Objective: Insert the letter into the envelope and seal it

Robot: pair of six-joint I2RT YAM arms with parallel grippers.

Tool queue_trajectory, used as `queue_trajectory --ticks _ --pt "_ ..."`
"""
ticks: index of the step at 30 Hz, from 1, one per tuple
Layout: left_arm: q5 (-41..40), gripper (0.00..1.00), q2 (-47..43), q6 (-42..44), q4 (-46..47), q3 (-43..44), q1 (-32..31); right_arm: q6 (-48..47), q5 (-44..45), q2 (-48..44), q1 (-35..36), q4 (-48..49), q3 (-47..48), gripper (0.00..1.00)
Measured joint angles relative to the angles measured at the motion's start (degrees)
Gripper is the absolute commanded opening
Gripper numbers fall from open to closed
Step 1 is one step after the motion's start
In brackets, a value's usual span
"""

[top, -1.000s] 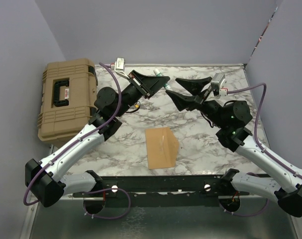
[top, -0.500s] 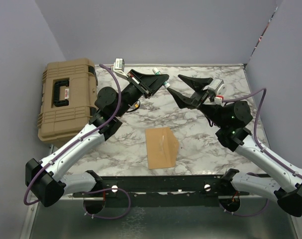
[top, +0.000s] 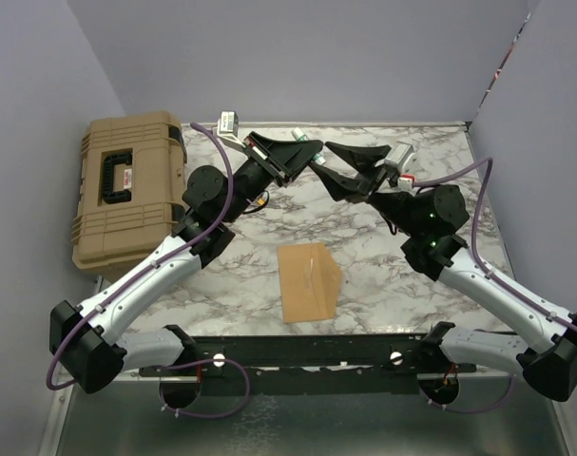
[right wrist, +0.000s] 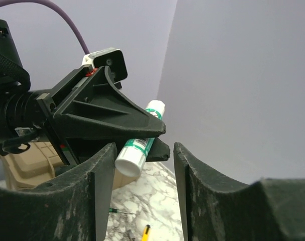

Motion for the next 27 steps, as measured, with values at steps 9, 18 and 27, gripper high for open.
queue_trajectory --ticks 9,18,27 --pt "-0.3 0.0 0.5 -0.1 0.5 0.0 0.0 1.5 -0.1 2.0 0.2 2.0 0.1 0.26" --pt "0.1 0.73 0.8 2.2 0.4 0.3 0.9 1.0 3.8 2.5 0.4 3.1 0.1 0.01" --pt "10.6 0.99 -0.7 2.6 -1.0 0.3 9.7 2.5 3.4 -3.6 -0.9 -6.6 0.8 0.01"
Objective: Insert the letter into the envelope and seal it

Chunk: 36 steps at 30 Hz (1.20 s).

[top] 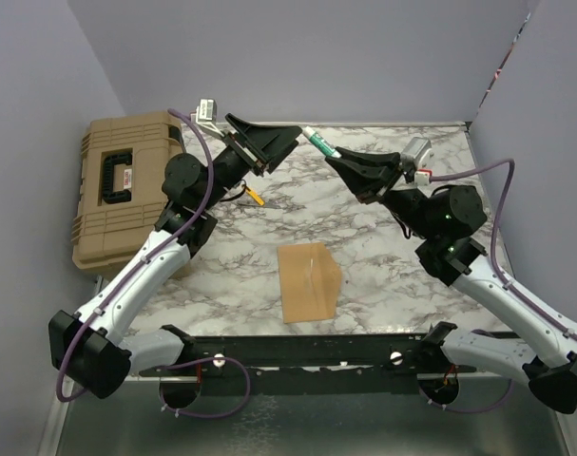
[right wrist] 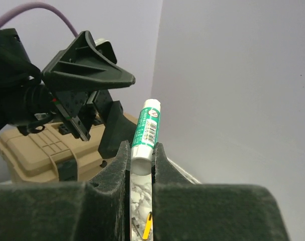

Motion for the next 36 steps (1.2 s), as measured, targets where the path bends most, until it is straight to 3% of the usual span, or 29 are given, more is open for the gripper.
queue_trajectory --ticks 7,10,14,20,31,33,35,36 --pt "10.1 0.95 2.6 -1.1 -0.7 2.3 2.1 2.3 -5.6 -0.3 -1.4 -9.8 4.7 0.01" --pt "13.5 0.82 2.8 -1.3 -1.4 3.7 2.4 2.8 -8.5 0.9 -1.7 -13.2 6.4 0.01" --pt "16.5 0.55 2.7 -1.7 -2.1 4.3 2.8 3.3 -11.5 2.1 -1.7 -16.1 6.7 0.01" --pt "19.9 0.33 2.3 -2.1 -5.8 4.0 3.2 4.2 -13.8 2.4 -1.9 -16.2 6.8 0.01" --pt "22.3 0.33 0.5 -2.1 -10.3 3.8 3.6 4.9 -16.0 1.2 -2.9 -15.8 5.8 0.01" --pt "22.6 0.21 0.3 -2.2 -10.4 3.7 3.6 4.9 -16.2 1.0 -3.1 -15.8 5.8 0.01" --pt "22.6 0.0 0.2 -2.2 -10.5 3.7 3.6 4.9 -16.6 0.9 -3.3 -15.8 5.8 0.01" --pt "22.6 0.0 0.2 -2.5 -10.5 3.6 3.7 4.7 -16.9 0.9 -3.3 -15.8 5.8 0.01"
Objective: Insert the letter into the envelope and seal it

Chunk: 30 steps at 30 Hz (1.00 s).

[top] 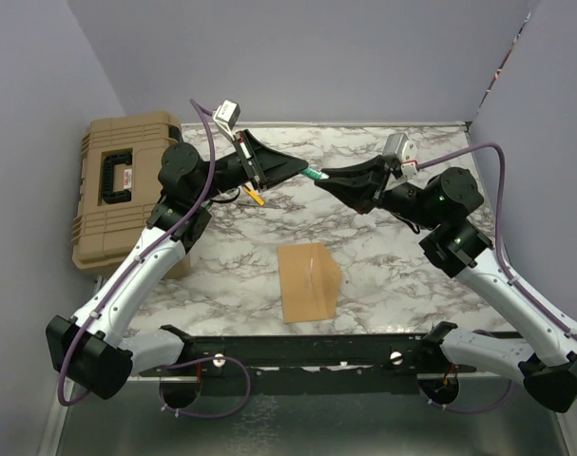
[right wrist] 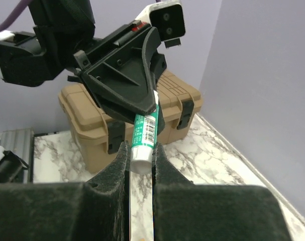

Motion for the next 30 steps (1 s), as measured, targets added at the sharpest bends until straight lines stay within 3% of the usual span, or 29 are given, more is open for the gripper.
queue_trajectory --ticks 2,6,9,19,25,30 --pt "0.1 0.0 -0.2 -0.4 0.0 0.0 0.0 -0.5 -0.6 0.0 -0.2 -0.3 0.0 0.04" --pt "0.1 0.0 -0.3 -0.8 0.0 -0.1 0.0 -1.4 -1.6 0.0 -0.2 1.0 -0.6 0.47" --pt "0.0 0.0 -0.5 -2.1 0.4 -0.8 0.0 -1.4 -2.2 0.0 -0.2 5.4 -3.1 0.57" --pt "-1.4 0.0 -0.7 -12.1 6.0 -6.5 0.0 -0.1 -4.6 6.6 -0.2 20.0 -4.7 0.58" --pt "-2.4 0.0 -0.7 -16.9 10.6 -8.1 0.0 0.0 -5.1 8.2 -0.2 21.9 -4.7 0.58" --pt "-3.2 0.0 -0.7 -19.5 13.3 -9.3 0.0 0.0 -5.1 8.1 -0.2 22.6 -4.7 0.51"
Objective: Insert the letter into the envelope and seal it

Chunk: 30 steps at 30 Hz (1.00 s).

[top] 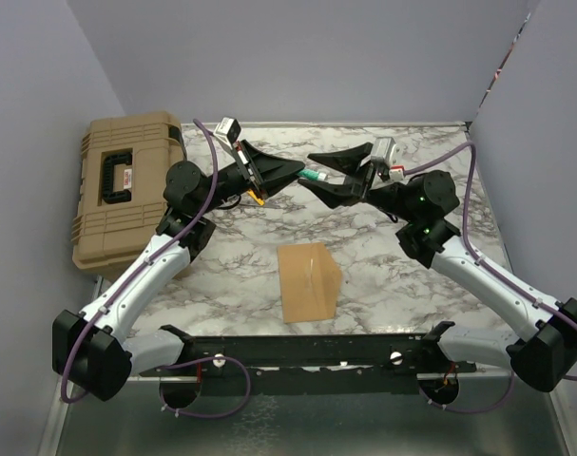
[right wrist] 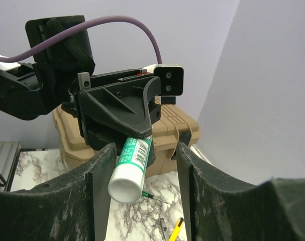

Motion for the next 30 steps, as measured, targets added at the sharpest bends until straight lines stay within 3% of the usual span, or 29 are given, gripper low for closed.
queue_trajectory --ticks 7,12,18,25,30 --pt "-0.2 0.0 0.4 -1.7 1.6 -0.4 0.0 0.0 -0.3 0.3 0.0 0.1 0.0 0.35" --pt "-0.9 0.0 0.4 -2.0 2.1 -0.5 0.1 0.0 -0.7 1.1 0.0 0.2 0.5 0.34" --pt "-1.2 0.0 0.4 -2.3 2.7 -1.2 0.2 0.5 -0.8 1.8 0.0 1.0 0.9 0.39" --pt "-1.5 0.0 0.4 -2.8 3.1 -1.5 0.2 1.9 -1.2 2.0 0.0 2.5 0.9 0.25" --pt "-1.9 0.0 0.4 -3.0 3.3 -1.5 0.2 2.0 -1.2 2.2 0.0 3.0 0.9 0.26"
